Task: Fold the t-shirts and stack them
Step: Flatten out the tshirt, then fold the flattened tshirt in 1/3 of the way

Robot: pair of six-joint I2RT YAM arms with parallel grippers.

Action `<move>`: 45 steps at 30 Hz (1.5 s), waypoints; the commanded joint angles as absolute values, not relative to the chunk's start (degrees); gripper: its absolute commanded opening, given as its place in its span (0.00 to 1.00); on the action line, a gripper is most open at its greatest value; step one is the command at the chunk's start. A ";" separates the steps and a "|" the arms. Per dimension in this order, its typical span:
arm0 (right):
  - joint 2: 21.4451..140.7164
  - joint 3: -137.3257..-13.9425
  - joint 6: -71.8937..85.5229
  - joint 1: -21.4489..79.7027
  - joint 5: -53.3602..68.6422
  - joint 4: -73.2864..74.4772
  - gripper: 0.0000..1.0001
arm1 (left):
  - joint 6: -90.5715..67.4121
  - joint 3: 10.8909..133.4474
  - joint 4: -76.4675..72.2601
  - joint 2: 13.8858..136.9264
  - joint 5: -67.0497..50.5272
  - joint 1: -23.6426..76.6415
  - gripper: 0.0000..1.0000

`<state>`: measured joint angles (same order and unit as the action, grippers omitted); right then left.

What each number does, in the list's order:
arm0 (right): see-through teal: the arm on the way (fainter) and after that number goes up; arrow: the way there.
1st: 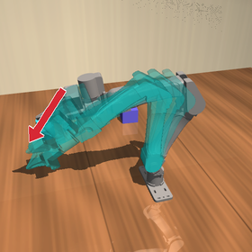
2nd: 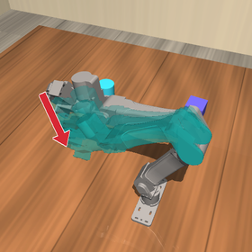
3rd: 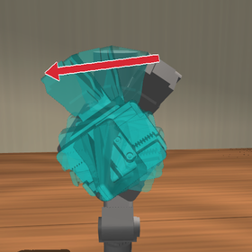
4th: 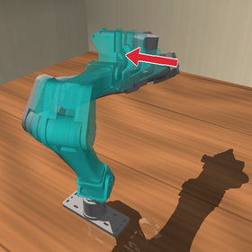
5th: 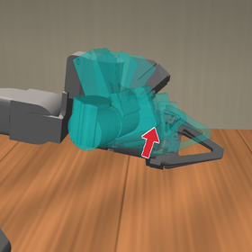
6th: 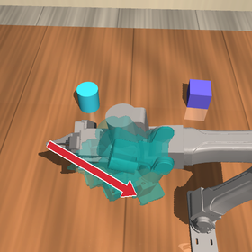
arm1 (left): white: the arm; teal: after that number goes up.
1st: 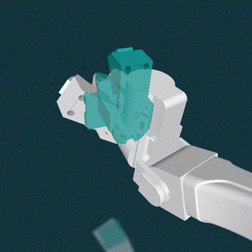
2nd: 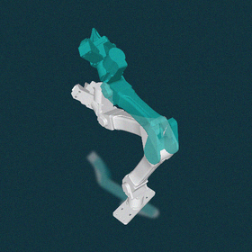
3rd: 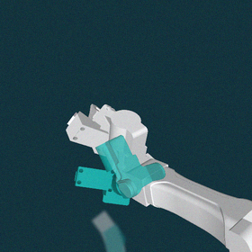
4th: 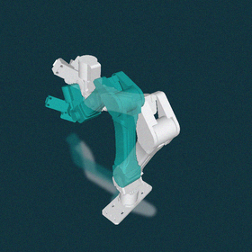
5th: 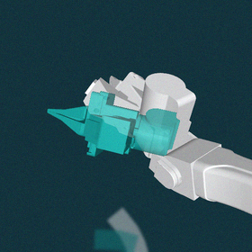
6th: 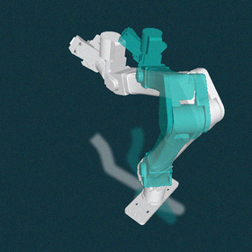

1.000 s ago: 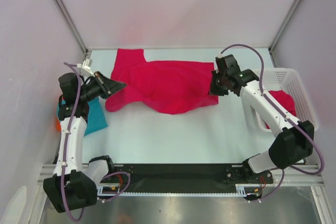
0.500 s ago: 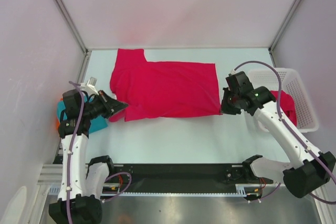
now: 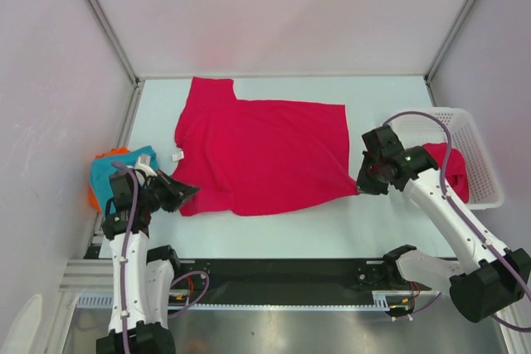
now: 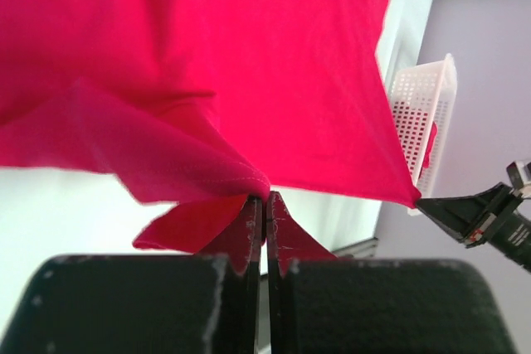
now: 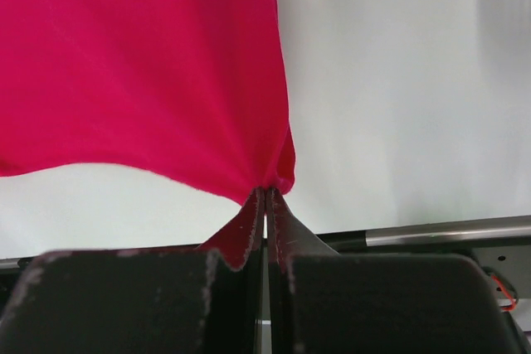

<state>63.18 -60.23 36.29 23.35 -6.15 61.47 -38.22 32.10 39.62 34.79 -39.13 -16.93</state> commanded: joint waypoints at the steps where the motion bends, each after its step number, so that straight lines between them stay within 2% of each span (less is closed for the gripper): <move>1: 60.65 -58.45 37.79 20.75 -2.81 59.50 0.00 | -43.68 28.74 35.42 33.14 -41.66 -17.67 0.00; 7: 58.71 -57.57 35.60 12.94 -1.59 57.31 0.00 | -44.38 30.32 32.18 35.32 -40.96 -18.10 0.00; 12: 60.81 -58.00 34.02 7.04 1.32 52.30 0.00 | -42.02 33.48 27.60 42.79 -41.22 -19.16 0.00; 21: 64.25 -54.67 34.28 -1.39 1.14 45.97 0.00 | -36.31 39.64 24.96 55.72 -46.75 -30.31 0.00; 31: 65.38 -53.52 33.22 -1.76 2.63 42.11 0.00 | -36.65 37.97 20.67 58.79 -48.16 -32.52 0.00; 45: 88.23 -68.02 32.52 1.30 1.67 35.86 0.00 | -39.55 45.88 14.24 75.05 -50.19 -31.99 0.00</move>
<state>85.21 -63.86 32.88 -0.10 2.96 39.27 -39.07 41.56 18.92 72.27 -48.97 -31.73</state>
